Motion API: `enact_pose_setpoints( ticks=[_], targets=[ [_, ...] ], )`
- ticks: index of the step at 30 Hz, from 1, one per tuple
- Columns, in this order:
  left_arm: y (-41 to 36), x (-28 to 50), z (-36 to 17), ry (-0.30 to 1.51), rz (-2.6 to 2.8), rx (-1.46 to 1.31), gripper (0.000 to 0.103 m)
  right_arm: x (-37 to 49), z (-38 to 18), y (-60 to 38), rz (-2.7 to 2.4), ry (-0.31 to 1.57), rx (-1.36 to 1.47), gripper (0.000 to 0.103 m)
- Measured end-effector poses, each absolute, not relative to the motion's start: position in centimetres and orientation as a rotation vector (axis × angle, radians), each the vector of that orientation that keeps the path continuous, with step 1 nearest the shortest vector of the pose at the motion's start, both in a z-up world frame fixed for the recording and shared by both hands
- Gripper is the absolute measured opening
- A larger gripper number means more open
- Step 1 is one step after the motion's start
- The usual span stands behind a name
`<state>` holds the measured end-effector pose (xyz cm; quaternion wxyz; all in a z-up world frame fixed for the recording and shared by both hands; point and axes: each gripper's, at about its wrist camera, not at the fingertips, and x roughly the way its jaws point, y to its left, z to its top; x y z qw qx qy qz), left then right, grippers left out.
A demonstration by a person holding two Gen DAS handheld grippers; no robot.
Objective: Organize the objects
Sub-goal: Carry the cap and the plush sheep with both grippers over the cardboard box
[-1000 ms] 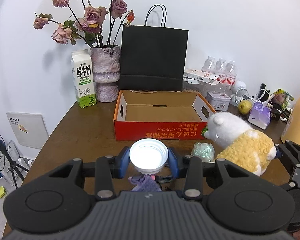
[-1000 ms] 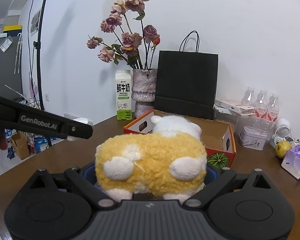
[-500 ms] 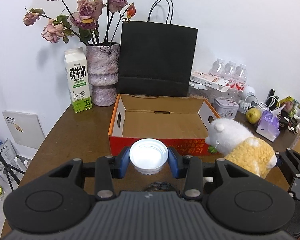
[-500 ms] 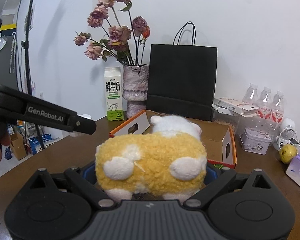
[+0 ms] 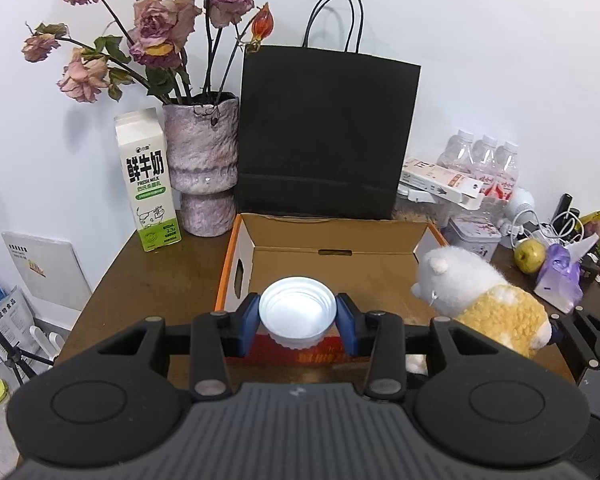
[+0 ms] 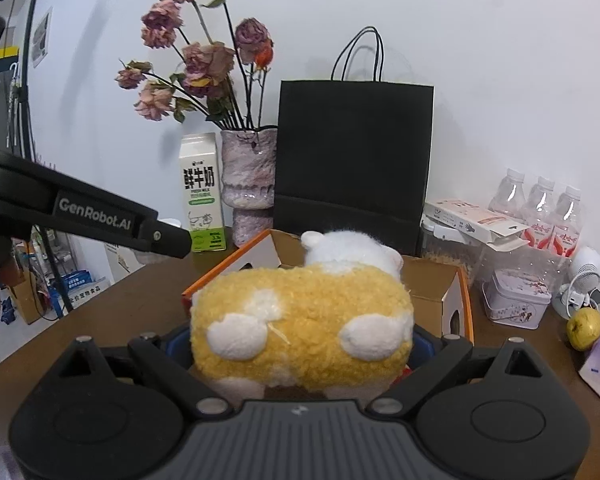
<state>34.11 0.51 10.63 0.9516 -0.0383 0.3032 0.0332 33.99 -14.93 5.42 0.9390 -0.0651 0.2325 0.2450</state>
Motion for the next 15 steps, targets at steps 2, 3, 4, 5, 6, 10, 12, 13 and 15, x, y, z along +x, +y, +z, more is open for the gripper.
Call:
enact_pose_setpoints(
  ticks=[2, 3, 4, 5, 6, 10, 12, 13, 15],
  targets=[
    [0.6, 35.1, 10.5, 0.626, 0.069, -0.077, 0.041, 35.1, 5.2, -14.6, 0.495, 0.485, -0.139, 0.097],
    [0.6, 35.8, 10.3, 0.632, 0.069, -0.078, 0.041, 35.6, 5.2, -14.5, 0.493, 0.49, -0.14, 0.097],
    [0.7, 36.4, 10.2, 0.637, 0.07, -0.078, 0.041, 36.2, 5.0, -14.4, 0.493, 0.497, -0.14, 0.097],
    [0.7, 36.9, 10.1, 0.641, 0.07, -0.08, 0.041, 36.8, 4.9, -14.3, 0.491, 0.505, -0.139, 0.097],
    [0.8, 37.6, 10.0, 0.646, 0.071, -0.085, 0.041, 37.3, 4.8, -14.2, 0.489, 0.511, -0.138, 0.097],
    [1.2, 39.9, 9.3, 0.673, 0.066, -0.104, 0.041, 39.5, 4.4, -14.1, 0.47, 0.534, -0.135, 0.097],
    [1.3, 41.0, 9.0, 0.681, 0.071, -0.105, 0.041, 40.7, 4.2, -14.1, 0.46, 0.547, -0.132, 0.097],
    [1.4, 41.5, 8.8, 0.683, 0.073, -0.107, 0.041, 41.1, 4.1, -14.0, 0.455, 0.551, -0.131, 0.097],
    [1.4, 42.5, 8.5, 0.688, 0.077, -0.107, 0.041, 42.1, 3.9, -14.0, 0.451, 0.561, -0.128, 0.097]
  ],
)
